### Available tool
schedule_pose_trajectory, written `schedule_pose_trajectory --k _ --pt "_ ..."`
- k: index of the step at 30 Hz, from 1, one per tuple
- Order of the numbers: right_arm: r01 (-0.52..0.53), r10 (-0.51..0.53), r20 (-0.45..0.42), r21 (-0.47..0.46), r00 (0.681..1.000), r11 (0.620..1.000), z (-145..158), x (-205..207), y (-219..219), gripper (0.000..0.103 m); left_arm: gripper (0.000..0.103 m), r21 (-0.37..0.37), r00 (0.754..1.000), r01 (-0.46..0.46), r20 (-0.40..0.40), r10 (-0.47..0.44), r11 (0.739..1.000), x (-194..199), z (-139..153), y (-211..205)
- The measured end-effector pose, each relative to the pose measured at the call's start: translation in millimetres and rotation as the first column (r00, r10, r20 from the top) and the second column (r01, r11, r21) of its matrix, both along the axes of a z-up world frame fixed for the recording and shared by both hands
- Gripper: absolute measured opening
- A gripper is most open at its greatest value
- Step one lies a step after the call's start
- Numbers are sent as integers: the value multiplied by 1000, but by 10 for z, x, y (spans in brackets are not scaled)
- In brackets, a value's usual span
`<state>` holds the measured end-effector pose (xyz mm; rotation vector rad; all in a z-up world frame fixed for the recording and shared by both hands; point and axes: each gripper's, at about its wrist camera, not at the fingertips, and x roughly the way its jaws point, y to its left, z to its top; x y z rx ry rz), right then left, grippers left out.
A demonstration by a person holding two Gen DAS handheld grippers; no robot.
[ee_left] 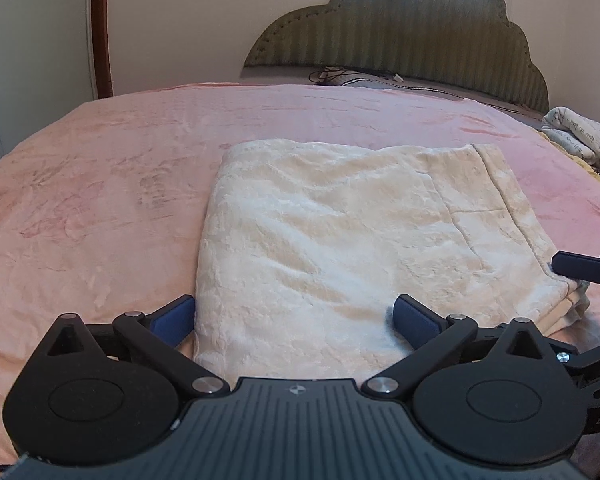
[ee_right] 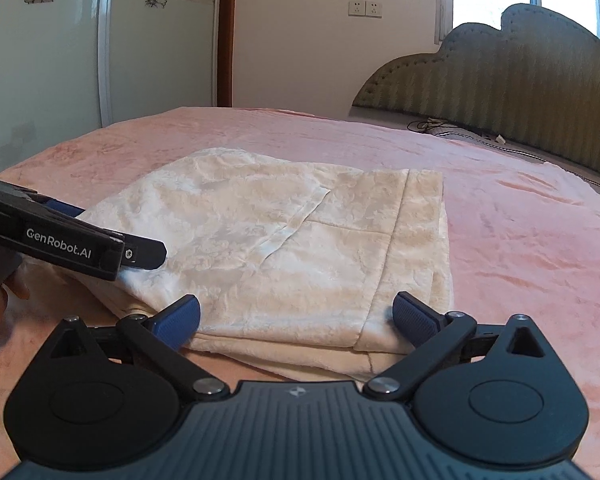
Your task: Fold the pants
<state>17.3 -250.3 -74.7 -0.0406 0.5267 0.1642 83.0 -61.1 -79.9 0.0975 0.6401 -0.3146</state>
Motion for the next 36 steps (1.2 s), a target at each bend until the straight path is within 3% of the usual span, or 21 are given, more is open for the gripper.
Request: schedule_pose_trajectory --k 6,31,36 --pt "-1 1 -2 -6 1000 1000 -5 6 10 103 103 8 999 -17 39 17 1000 -59 -30 -14" --pt "-2 2 -3 -8 1000 1000 -5 8 9 103 103 -31 1000 -23 10 23 999 -49 -55 32" --pt "-9 9 1 15 1000 1000 12 1 -37 103 103 -1 999 51 17 -50 999 -36 55 66"
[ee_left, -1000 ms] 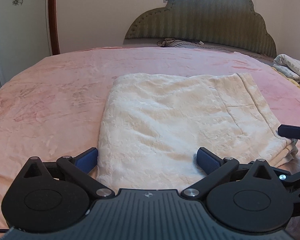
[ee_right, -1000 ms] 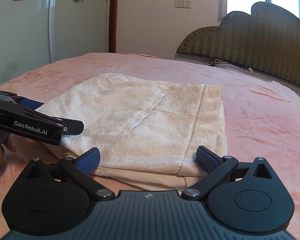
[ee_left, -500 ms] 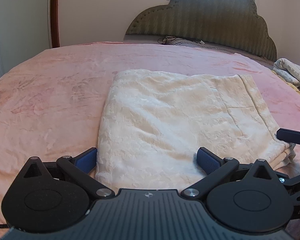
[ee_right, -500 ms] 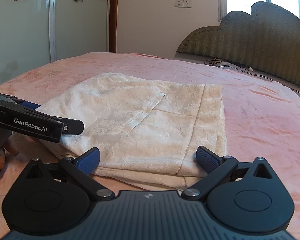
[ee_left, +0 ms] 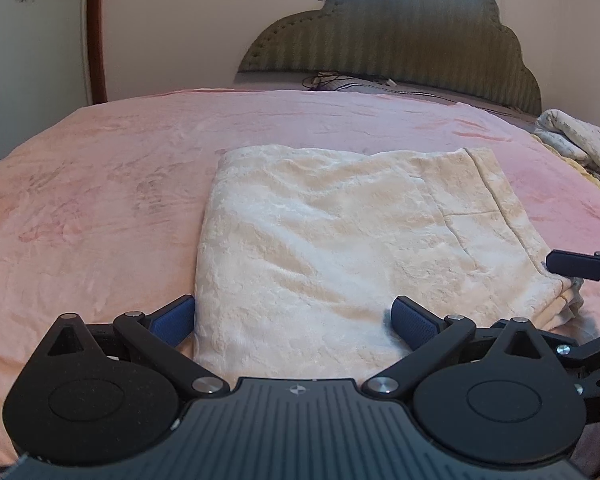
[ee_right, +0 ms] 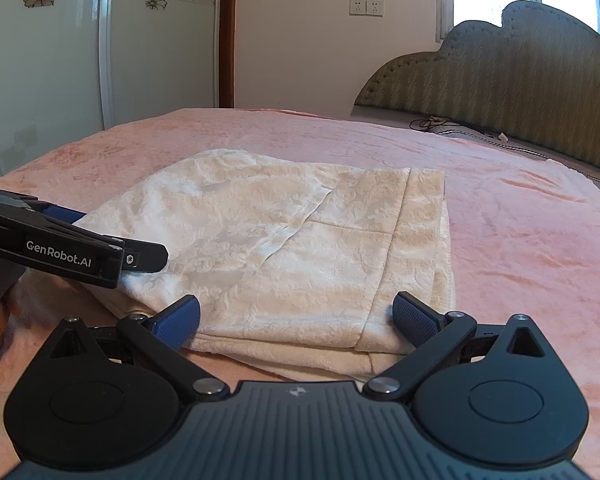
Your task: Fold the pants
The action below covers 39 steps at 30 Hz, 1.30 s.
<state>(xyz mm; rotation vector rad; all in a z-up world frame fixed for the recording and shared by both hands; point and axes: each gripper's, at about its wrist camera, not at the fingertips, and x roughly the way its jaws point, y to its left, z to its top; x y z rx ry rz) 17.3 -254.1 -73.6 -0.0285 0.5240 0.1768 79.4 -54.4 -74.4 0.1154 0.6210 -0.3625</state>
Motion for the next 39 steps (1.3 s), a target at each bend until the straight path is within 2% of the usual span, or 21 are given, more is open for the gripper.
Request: schedule_pose_trajectory --k 3,6,8,9,11,13,16,20,23,25,26,27,28,29,30,31,33,35,38,39 --pt "18 -18 14 47 1000 999 114 -37 -139 103 103 57 998 19 56 -22 998 49 128 83" --pt "45 -47 8 139 999 989 278 45 -452 103 103 33 999 28 45 -29 999 200 224 279" --pt "76 -70 -36 198 997 977 325 192 -703 103 103 -43 999 24 -25 -25 999 338 262 427" --pt "79 -60 -85 242 995 967 310 304 -838 103 103 -94 996 28 -81 -36 995 425 264 494" --pt "68 -9 -171 341 985 938 214 524 -1065 103 102 -200 972 42 -217 -86 979 625 232 599" --pt "76 22 -225 419 974 905 99 692 -1241 103 102 -281 944 40 -304 -129 959 775 168 664" --pt "84 71 -281 505 957 859 -41 871 -1395 103 101 -327 917 44 -362 -168 944 913 89 674" --pt "36 151 -278 569 949 822 -101 978 -1423 102 102 -395 891 66 -389 -232 916 1029 18 612" --pt "-9 197 -275 563 941 826 -99 1089 -1319 95 102 -439 882 57 -399 -251 897 1120 -32 526" --pt "-33 210 -270 540 940 841 -82 1153 -1257 93 101 -444 889 45 -390 -238 895 1138 -50 462" --pt "-37 212 -270 534 939 845 -70 1190 -1255 85 100 -440 892 42 -387 -232 897 1133 -53 427" --pt "-31 205 -273 531 940 847 -75 1211 -1264 71 99 -433 897 42 -381 -225 900 1111 -50 394" --pt "-18 193 -276 530 942 848 -83 1217 -1302 63 93 -420 901 52 -371 -224 906 1081 -47 354" --pt "-7 186 -281 535 942 845 -101 1213 -1341 50 79 -387 907 69 -360 -220 919 1040 -39 305" --pt "-8 191 -278 549 941 836 -120 1196 -1376 45 71 -332 920 78 -339 -196 940 987 -21 249" --pt "-10 195 -271 559 943 829 -131 1167 -1395 43 56 -289 930 88 -319 -182 953 935 -6 204" --pt "-10 188 -260 563 947 827 -124 1099 -1389 36 41 -263 943 94 -284 -171 960 851 23 186" --pt "-12 171 -246 541 954 841 -58 1066 -1330 32 25 -258 955 88 -252 -155 962 781 67 188" --pt "-35 152 -202 490 968 871 93 1031 -1230 26 9 -255 971 104 -184 -153 962 665 179 200" --pt "-58 157 -176 464 972 884 156 1016 -1187 24 8 -258 976 111 -153 -154 960 623 223 207"
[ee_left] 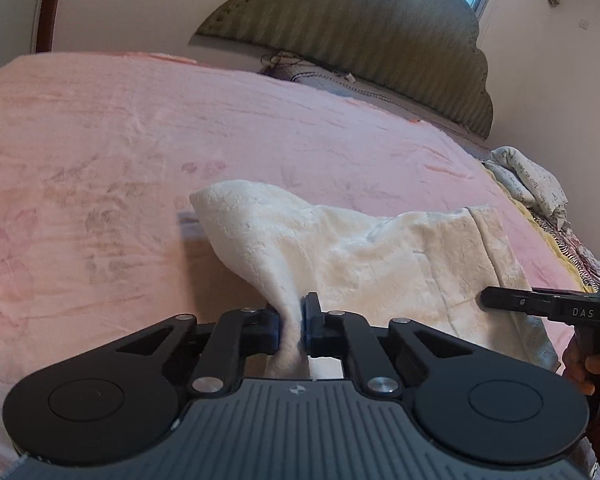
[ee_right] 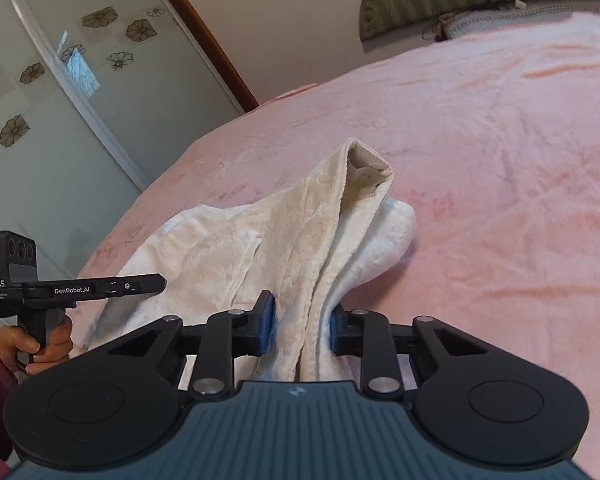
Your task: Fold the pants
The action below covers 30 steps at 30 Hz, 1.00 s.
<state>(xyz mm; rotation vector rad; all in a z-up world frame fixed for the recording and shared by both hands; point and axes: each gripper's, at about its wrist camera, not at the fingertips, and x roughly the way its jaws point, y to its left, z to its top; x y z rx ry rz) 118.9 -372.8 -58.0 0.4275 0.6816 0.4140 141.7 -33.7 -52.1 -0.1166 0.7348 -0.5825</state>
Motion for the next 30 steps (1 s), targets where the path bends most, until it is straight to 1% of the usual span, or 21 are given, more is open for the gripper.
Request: schedule_pose_trajectory --k 2,4,8,11,12,13,14,15,16,18,19,20,21,22,23,24,25,26,27,29,30 --pt "-30 31 76 -14 997 999 127 -20 64 22 8 -19 999 -1 46 2 1000 -34 82 35" --pt "-42 46 105 -39 993 998 237 30 130 22 8 -31 997 -13 77 16 999 -32 154 57" --pt "-56 67 143 -81 987 995 349 275 257 22 8 8 983 -58 176 56 998 39 351 71" --pt "-54 73 182 -105 981 993 403 496 376 22 8 60 970 -92 233 76 994 155 449 11" --pt "-49 70 186 -114 980 992 399 579 401 22 8 79 972 -98 224 78 992 234 440 -22" --pt "-39 61 182 -123 981 992 373 677 431 22 8 83 976 -108 196 90 991 313 405 -49" --pt "-26 47 163 -128 985 991 324 786 467 23 9 89 983 -111 155 96 990 397 343 -82" --pt "-15 31 120 -131 992 991 253 897 477 27 9 107 989 -109 111 97 988 479 263 -116" --pt "-1 12 76 -144 997 990 174 993 487 29 11 128 990 -124 81 114 984 559 165 -96" --pt "38 -39 0 -202 999 979 7 1109 500 58 16 130 990 -123 85 113 984 530 89 -74" --pt "39 -43 -14 -200 999 979 -35 1093 479 60 30 127 989 -123 102 110 984 456 111 -49" --pt "46 -48 -7 -197 999 979 -35 1026 457 60 34 130 986 -133 119 118 982 375 143 -47" --pt "69 -69 11 -211 998 975 1 935 443 59 36 140 982 -152 136 133 978 279 186 -38" --pt "104 -99 31 -236 995 966 52 839 437 59 42 149 977 -167 155 144 975 163 237 -16" --pt "163 -148 75 -275 986 948 137 703 452 60 55 145 974 -177 170 152 973 56 281 -19" --pt "204 -172 129 -305 977 930 228 583 476 61 63 133 971 -185 177 161 974 -38 311 5" --pt "211 -162 174 -318 971 924 302 451 525 61 72 122 970 -189 175 166 974 -138 337 3" --pt "167 -106 200 -318 974 933 361 343 595 61 72 114 972 -182 172 161 977 -228 348 -12" --pt "104 -41 205 -304 978 947 383 258 687 61 73 119 975 -167 169 146 979 -309 342 -32" --pt "-41 91 169 -279 981 959 337 193 883 59 76 192 982 -141 152 112 971 -391 252 -148" --pt "-88 131 133 -284 982 955 280 215 986 59 76 244 984 -143 139 112 959 -385 169 -210"
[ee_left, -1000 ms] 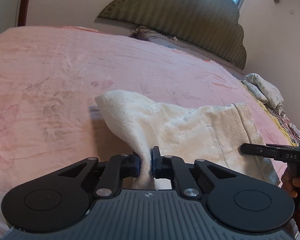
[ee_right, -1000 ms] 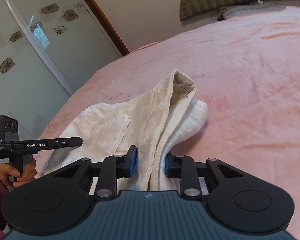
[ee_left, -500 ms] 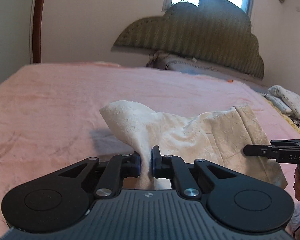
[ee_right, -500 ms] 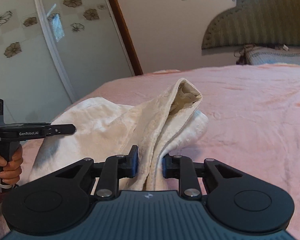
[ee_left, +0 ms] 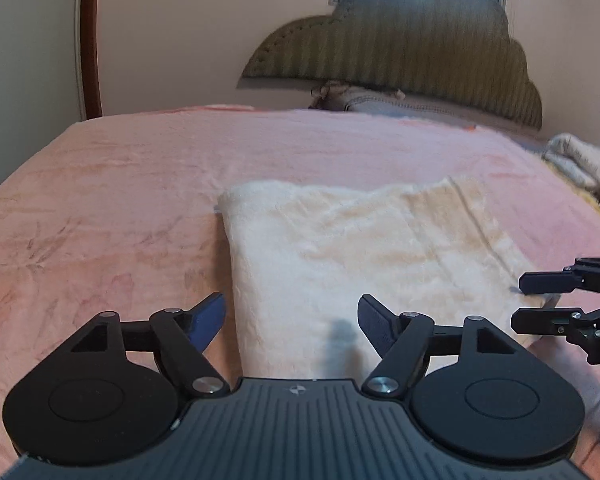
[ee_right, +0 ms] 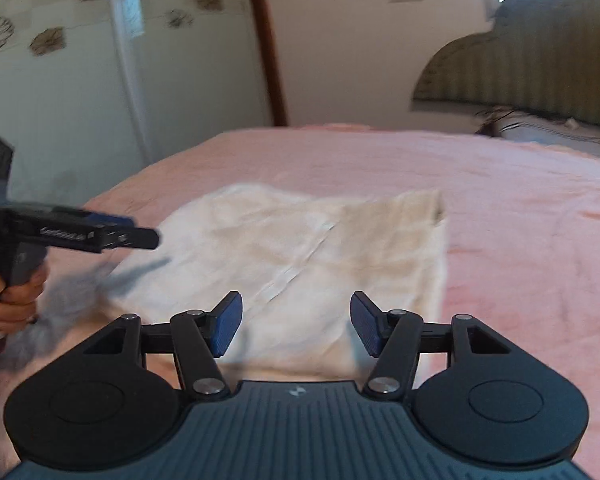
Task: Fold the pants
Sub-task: 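Release the pants and withdraw both tools from the folded bundle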
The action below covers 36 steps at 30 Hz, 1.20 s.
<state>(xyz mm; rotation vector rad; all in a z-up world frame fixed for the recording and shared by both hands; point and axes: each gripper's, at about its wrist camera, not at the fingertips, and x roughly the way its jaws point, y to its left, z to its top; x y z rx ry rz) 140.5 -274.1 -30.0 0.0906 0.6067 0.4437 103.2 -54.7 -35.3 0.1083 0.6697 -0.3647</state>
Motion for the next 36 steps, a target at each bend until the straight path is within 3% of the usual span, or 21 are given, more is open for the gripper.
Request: schedule_pose_trajectory --k 2,4,7,9,12,14,16,19,26,28,30,31,33,34,36 --pt "16 -17 -26 -72 999 997 -140 48 125 59 81 38 999 -40 -34 41 998 40 -152 9" --pt "80 -83 -32 -64 996 995 -150 25 135 59 76 -11 993 -105 -58 104 994 26 -110 131" --pt "127 -126 24 -24 992 992 17 -177 243 62 83 -25 994 -109 13 109 994 -196 23 204" --pt "115 -114 39 -47 993 992 -5 -262 354 81 93 5 993 -110 40 109 994 -306 11 174" --pt "159 -160 4 -139 987 977 -211 -185 444 82 90 87 992 -126 9 126 988 -335 -93 76" --pt "213 -214 17 -173 977 962 -119 -273 507 82 92 47 990 -137 23 136 989 -480 -31 125" --pt "232 -230 31 -142 973 962 16 -394 549 83 92 34 992 -125 33 124 992 -607 25 135" --pt "223 -223 19 -81 975 971 81 -573 592 100 92 29 991 -134 10 133 991 -761 18 129" --pt "251 -274 -120 -173 954 952 -76 -807 748 101 91 43 990 -131 -54 133 990 -997 -111 141" --pt "245 -270 -110 -201 957 949 -22 -892 810 101 91 41 989 -134 -55 137 990 -1041 -114 164" --pt "242 -255 -87 -135 963 961 121 -999 806 101 92 50 989 -138 -53 140 989 -1074 -124 169" --pt "227 -229 -96 -24 969 974 209 -1041 739 101 92 57 988 -142 -52 145 988 -1079 -135 166" --pt "193 -170 -129 195 977 962 284 -1057 587 103 92 64 987 -146 -58 150 987 -1079 -174 155" --pt "188 -160 -130 243 978 952 274 -1045 540 103 92 65 986 -148 -62 152 987 -1073 -197 150" --pt "249 -225 -137 187 965 950 194 -969 552 103 92 61 985 -158 -63 162 986 -1066 -251 135"
